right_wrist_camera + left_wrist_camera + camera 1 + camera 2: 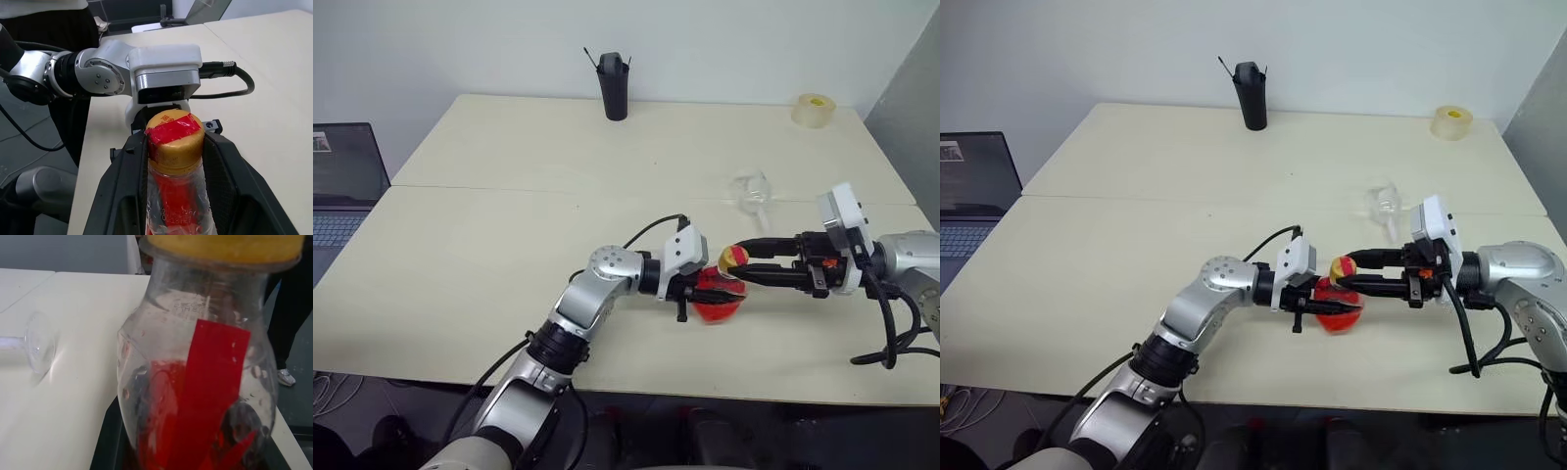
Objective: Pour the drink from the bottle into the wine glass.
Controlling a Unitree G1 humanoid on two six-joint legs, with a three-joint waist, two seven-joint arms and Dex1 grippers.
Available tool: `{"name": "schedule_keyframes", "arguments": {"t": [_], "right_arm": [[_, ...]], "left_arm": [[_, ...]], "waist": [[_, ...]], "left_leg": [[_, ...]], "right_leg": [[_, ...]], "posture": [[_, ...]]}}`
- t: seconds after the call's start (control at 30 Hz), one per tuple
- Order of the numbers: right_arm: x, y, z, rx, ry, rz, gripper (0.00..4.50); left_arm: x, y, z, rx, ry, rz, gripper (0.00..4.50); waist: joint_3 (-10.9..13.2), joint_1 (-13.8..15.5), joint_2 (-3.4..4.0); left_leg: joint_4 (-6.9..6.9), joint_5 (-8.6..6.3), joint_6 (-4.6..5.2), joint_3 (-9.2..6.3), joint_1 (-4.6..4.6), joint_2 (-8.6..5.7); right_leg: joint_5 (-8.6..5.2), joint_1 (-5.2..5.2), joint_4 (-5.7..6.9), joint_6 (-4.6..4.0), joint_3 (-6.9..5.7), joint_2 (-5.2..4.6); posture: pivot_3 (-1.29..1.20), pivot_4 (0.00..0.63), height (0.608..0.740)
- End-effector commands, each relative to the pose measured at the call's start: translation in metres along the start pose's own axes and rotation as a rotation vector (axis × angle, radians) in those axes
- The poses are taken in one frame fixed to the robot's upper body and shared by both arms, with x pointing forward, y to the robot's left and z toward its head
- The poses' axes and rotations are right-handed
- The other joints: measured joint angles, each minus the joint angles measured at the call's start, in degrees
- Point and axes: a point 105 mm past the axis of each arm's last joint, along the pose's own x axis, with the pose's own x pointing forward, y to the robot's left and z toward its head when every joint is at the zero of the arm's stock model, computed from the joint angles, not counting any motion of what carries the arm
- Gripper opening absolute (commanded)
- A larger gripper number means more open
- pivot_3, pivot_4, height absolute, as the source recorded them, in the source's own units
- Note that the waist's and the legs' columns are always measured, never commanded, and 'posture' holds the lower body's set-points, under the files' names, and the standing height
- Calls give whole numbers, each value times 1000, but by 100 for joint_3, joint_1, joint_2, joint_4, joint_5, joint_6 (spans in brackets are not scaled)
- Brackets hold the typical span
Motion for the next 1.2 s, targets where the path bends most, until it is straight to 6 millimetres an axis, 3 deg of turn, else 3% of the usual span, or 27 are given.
{"name": "schedule_keyframes", "arguments": {"t": [0.03, 0.37, 0.57, 0.73, 0.87, 1.07, 1.2], "right_arm": [[-8, 3, 6, -20, 19, -32, 1265], [-19, 16, 25, -14, -43, -106, 4500], [-27, 7, 29, -6, -85, -317, 4500], [-14, -3, 32, -9, -96, -541, 4500], [-10, 14, 44, -4, -156, -550, 4500], [-1, 31, 45, 28, -173, -499, 4500], [5, 19, 30, 47, -91, -571, 4500]], "left_arm": [[-9, 7, 17, 33, -62, 32, 1004], [-7, 9, 14, 46, -48, 18, 991], [-7, 8, 11, 45, -46, 21, 991], [-6, 10, 11, 46, -49, 32, 991], [-6, 10, 11, 43, -51, 36, 991], [-1, 8, 10, 38, -57, 21, 991], [1, 8, 11, 40, -62, 15, 991]], "waist": [[0, 2, 0], [0, 16, -1], [0, 0, -1], [0, -6, 0], [0, 7, 0], [0, 3, 0], [0, -17, 0]], "left_leg": [[0, 0, 0, 0, 0, 0], [1, 0, 0, 0, -3, -4], [1, 0, 1, 4, 0, -2], [1, 0, 0, 3, 1, 0], [1, 1, -2, 0, -2, -1], [1, 0, 0, -1, -2, -1], [1, 0, 0, 2, 0, -1]], "right_leg": [[0, 0, 0, 0, -1, 0], [0, 1, -1, 0, -2, -1], [0, 2, 2, 0, 2, -1], [0, 2, 5, 0, 4, -1], [0, 2, 1, 0, 1, -1], [0, 3, 2, 0, 0, -1], [0, 3, 2, 0, 2, 1]], "posture": [[0, 150, 740], [0, 150, 740], [0, 150, 740], [0, 150, 740], [0, 150, 740], [0, 150, 740], [0, 150, 740]]}}
